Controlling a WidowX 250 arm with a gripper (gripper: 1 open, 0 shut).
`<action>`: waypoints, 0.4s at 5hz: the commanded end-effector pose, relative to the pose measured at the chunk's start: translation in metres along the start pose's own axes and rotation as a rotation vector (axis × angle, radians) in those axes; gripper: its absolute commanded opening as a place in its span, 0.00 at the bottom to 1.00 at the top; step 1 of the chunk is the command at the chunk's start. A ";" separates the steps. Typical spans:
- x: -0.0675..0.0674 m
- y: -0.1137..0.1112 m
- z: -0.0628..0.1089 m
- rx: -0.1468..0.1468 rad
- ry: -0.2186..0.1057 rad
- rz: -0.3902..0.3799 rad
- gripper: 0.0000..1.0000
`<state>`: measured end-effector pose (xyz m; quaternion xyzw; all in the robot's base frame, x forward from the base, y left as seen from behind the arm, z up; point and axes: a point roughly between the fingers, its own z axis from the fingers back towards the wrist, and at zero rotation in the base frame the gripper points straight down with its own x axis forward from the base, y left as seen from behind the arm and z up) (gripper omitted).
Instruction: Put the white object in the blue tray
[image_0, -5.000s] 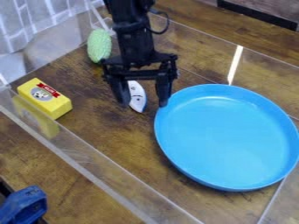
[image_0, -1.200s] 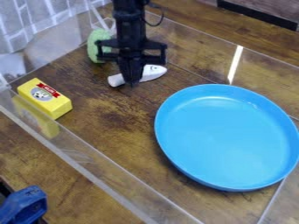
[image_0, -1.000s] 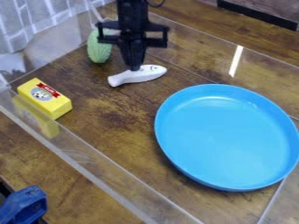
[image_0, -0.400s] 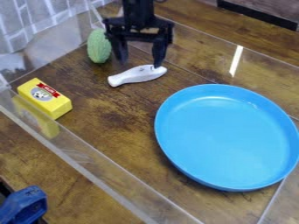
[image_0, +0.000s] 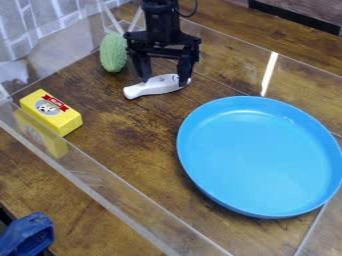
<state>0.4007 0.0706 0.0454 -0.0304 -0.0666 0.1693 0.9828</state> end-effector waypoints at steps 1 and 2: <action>0.019 0.008 0.013 -0.004 -0.071 0.006 1.00; 0.021 0.009 0.004 -0.006 -0.068 0.009 1.00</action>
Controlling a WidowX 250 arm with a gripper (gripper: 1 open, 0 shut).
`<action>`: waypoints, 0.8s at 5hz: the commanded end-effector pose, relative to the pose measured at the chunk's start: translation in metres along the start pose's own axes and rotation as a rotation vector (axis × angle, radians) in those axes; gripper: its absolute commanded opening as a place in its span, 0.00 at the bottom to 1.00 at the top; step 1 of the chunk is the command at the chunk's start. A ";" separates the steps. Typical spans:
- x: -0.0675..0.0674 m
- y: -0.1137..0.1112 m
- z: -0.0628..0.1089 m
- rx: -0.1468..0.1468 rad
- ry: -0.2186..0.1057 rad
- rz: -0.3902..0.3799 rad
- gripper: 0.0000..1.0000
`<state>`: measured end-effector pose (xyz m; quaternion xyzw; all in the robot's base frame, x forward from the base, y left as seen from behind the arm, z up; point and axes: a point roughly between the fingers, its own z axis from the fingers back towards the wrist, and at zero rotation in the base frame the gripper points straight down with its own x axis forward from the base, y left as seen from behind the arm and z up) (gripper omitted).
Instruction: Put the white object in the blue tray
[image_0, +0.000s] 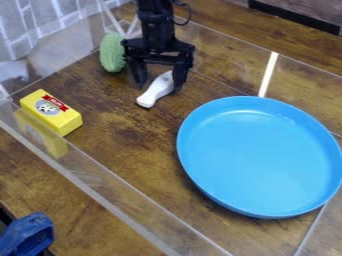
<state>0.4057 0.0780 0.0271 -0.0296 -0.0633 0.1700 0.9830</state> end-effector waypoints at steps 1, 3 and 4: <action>0.015 0.002 0.014 -0.011 -0.070 0.007 1.00; 0.012 -0.001 0.016 0.003 -0.056 -0.017 0.00; 0.009 -0.003 0.022 0.018 -0.042 -0.038 0.00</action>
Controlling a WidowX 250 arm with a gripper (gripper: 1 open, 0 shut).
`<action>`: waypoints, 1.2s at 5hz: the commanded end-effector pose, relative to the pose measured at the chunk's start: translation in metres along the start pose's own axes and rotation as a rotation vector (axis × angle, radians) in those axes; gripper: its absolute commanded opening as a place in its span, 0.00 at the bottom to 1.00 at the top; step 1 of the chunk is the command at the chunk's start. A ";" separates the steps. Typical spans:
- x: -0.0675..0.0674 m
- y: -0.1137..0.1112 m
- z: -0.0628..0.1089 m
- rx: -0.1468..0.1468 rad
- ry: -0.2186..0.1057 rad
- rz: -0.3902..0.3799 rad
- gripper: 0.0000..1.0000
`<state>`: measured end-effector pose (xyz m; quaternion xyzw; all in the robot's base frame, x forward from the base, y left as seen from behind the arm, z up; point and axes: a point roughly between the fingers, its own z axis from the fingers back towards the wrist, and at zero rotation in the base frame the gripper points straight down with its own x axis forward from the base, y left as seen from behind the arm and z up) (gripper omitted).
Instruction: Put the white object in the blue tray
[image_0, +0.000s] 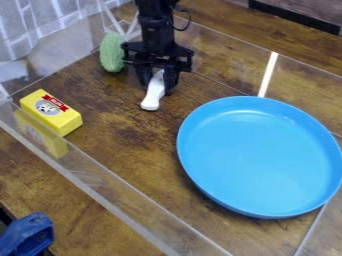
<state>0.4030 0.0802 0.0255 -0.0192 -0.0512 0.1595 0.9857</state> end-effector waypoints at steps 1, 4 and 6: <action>0.007 -0.007 0.031 0.008 -0.052 -0.037 0.00; -0.003 -0.020 0.065 0.023 -0.029 -0.114 0.00; -0.008 -0.026 0.073 0.025 -0.013 -0.139 0.00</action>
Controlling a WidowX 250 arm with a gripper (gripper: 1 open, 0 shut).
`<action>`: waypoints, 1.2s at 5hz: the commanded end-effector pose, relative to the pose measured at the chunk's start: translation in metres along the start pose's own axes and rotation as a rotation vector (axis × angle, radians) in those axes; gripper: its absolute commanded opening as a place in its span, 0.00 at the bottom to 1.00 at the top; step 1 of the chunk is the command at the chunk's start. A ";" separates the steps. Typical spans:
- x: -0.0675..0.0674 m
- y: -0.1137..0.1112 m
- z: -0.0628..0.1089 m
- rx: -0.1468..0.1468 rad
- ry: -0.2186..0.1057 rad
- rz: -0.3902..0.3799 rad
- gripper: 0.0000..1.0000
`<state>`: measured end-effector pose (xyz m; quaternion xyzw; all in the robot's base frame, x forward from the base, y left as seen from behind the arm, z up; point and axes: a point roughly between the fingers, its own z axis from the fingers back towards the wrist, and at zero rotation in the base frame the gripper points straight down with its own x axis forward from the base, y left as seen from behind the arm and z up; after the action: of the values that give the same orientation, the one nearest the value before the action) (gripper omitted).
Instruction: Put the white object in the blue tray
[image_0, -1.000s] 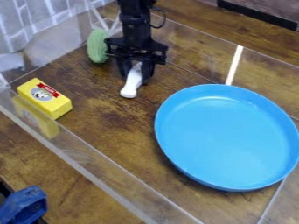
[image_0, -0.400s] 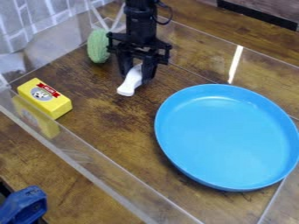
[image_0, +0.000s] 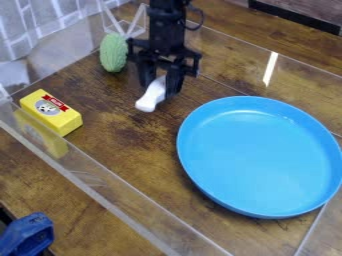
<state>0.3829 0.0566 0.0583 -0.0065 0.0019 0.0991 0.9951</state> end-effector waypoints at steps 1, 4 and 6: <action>0.006 -0.016 0.059 0.000 -0.127 -0.040 0.00; -0.014 -0.051 0.066 -0.009 -0.093 -0.125 0.00; -0.029 -0.072 0.073 -0.007 -0.056 -0.167 0.00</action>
<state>0.3661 -0.0147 0.0985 -0.0063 0.0203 0.0227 0.9995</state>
